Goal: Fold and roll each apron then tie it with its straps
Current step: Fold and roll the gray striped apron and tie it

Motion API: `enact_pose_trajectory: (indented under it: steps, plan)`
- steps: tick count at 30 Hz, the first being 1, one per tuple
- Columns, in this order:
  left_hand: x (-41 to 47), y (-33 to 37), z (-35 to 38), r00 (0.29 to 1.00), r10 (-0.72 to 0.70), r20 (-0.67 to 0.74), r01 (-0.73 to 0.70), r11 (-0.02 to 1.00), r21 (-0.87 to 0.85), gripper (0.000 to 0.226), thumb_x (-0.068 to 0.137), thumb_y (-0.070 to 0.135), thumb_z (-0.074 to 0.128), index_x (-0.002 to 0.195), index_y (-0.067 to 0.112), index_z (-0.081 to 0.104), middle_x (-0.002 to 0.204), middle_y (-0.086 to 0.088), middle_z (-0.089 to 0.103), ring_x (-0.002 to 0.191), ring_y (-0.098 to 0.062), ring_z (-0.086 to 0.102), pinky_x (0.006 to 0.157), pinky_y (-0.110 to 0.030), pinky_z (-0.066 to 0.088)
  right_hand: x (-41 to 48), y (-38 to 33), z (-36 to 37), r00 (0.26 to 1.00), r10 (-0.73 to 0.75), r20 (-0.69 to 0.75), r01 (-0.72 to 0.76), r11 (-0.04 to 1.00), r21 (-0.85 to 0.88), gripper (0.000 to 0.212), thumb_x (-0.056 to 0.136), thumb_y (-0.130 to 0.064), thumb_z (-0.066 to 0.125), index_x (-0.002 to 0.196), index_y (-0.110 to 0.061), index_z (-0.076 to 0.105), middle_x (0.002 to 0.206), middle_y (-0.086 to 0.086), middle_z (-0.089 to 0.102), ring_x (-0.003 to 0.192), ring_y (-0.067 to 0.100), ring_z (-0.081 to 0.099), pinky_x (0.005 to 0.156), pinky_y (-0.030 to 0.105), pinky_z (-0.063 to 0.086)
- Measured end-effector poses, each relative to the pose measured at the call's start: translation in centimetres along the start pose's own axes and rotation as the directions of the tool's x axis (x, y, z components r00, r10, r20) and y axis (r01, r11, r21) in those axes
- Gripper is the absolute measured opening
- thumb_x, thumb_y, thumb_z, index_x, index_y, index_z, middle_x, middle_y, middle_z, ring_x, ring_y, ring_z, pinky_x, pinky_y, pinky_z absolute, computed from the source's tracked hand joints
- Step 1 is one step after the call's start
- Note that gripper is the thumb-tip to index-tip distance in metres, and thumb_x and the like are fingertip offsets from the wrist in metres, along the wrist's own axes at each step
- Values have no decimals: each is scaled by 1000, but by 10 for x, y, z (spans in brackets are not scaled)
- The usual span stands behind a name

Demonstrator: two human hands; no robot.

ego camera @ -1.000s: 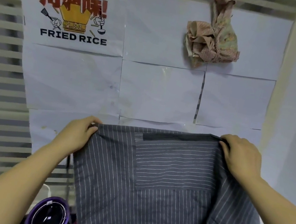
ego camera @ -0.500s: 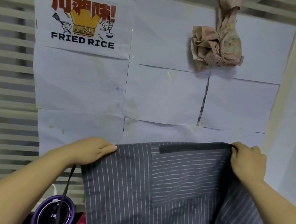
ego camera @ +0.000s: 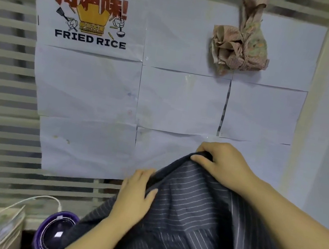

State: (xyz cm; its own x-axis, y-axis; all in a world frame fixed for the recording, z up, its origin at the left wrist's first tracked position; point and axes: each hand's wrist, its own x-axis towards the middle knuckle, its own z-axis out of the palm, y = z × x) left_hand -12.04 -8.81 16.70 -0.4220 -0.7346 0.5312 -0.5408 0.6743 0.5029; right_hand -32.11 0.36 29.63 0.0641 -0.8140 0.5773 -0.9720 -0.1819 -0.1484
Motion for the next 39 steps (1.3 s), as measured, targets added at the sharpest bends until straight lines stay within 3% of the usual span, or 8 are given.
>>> enact_pose_trajectory:
  steps: [5, 9, 14, 19, 24, 32, 35, 39]
  plan:
    - [-6, -12, 4, 978, -116, -176, 130, 989, 67, 34, 93, 13, 54, 127, 17, 60, 119, -3, 45, 113, -22, 45, 96, -28, 35, -7, -1, -12, 999, 44, -23, -43, 998, 56, 15, 89, -41, 59, 84, -27, 65, 80, -12, 66, 77, 11, 58, 72, 33, 48]
    - [-11, -12, -3, 942, -210, -262, 256, 955, 153, 49, 84, 13, 57, 132, 25, 54, 110, 2, 40, 109, -19, 42, 98, -36, 34, -11, 1, -20, 995, 85, -61, -77, 989, 126, 15, 89, -41, 59, 82, -28, 64, 80, -11, 67, 77, 9, 60, 74, 37, 50]
    - [2, 5, -21, 893, -127, -431, 186, 978, 97, 56, 76, 5, 60, 129, 22, 51, 109, 0, 50, 103, -21, 47, 87, -30, 25, -13, 0, -33, 984, 121, -128, -98, 980, 171, 19, 88, -39, 60, 82, -22, 65, 77, -6, 68, 75, 13, 61, 73, 37, 50]
    - [21, 9, -35, 921, -55, -386, 137, 973, 186, 37, 81, 3, 56, 115, 16, 62, 95, 0, 64, 97, -22, 53, 83, -27, 24, -15, -7, -43, 976, 115, -184, -74, 973, 216, 19, 88, -38, 62, 78, -21, 63, 70, -6, 64, 68, 10, 57, 68, 32, 45]
    - [26, 24, -51, 885, -153, -440, 256, 949, 186, 27, 87, 13, 53, 111, 17, 65, 74, 3, 48, 100, -24, 47, 71, -31, 27, -21, -12, -59, 979, 68, -191, -36, 986, 165, 20, 87, -40, 61, 80, -21, 64, 72, -7, 65, 70, 11, 58, 69, 34, 47]
    - [30, 47, -82, 840, -191, -508, 292, 948, 127, 25, 91, 20, 49, 113, 20, 59, 117, -1, 58, 86, -22, 56, 67, -30, 33, -34, -30, -92, 971, 0, -238, 28, 993, 112, 30, 84, -48, 56, 72, -20, 57, 62, -5, 58, 62, 11, 52, 61, 33, 42]
    - [34, 54, -98, 820, -177, -544, 293, 947, 134, 23, 93, 14, 45, 110, 16, 59, 102, -6, 65, 82, -26, 55, 64, -31, 32, -41, -29, -102, 968, 25, -249, 10, 991, 136, 31, 83, -47, 59, 68, -20, 54, 57, -5, 54, 56, 9, 48, 58, 31, 39]
    - [40, 72, -117, 820, -247, -517, 223, 969, -111, 21, 98, 7, 34, 100, 19, 52, 68, -9, 64, 54, -6, 56, 52, -20, 32, -57, -20, -114, 989, 68, -134, -49, 988, 145, 36, 81, -47, 65, 70, -15, 56, 57, -2, 52, 54, 11, 44, 55, 28, 34]
